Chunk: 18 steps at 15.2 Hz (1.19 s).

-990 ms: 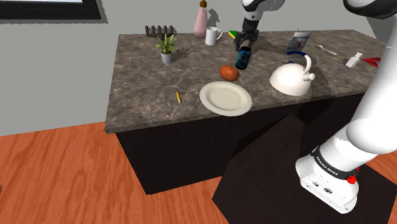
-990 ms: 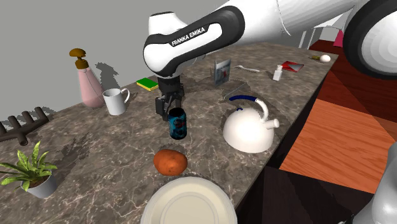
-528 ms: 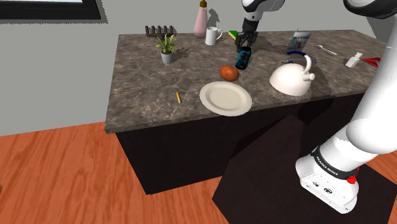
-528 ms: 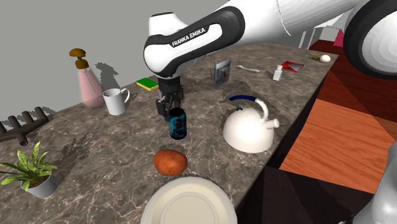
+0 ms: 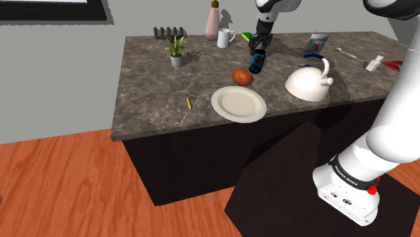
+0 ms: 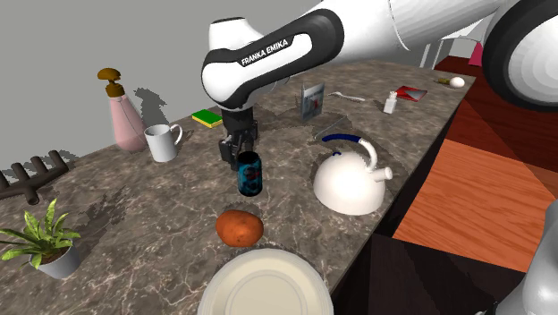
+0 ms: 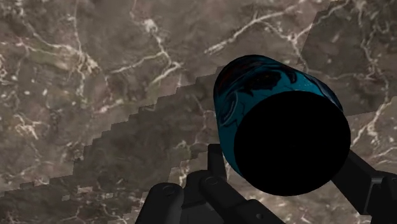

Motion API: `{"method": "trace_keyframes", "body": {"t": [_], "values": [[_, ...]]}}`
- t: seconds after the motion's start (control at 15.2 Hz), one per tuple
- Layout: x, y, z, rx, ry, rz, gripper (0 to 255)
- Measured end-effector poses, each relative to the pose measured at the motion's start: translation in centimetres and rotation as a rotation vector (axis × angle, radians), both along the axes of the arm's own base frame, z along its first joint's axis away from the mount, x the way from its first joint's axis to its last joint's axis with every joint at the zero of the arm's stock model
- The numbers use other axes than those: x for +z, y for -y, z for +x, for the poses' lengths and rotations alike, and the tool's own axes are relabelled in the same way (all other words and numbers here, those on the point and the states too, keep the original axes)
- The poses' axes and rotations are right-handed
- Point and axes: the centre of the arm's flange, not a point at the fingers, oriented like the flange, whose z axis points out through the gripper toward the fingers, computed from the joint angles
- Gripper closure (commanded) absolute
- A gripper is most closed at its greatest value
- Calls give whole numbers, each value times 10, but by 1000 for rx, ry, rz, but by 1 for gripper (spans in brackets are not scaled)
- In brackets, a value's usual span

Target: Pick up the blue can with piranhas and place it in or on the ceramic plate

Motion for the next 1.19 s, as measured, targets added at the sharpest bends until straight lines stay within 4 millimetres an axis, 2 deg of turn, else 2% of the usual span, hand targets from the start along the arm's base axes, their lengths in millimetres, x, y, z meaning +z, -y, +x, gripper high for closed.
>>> {"method": "trace_keyframes", "body": {"t": [0.26,1.19], "values": [[10,0,0,0,-1,0,255],[83,0,0,0,-1,0,255]]}}
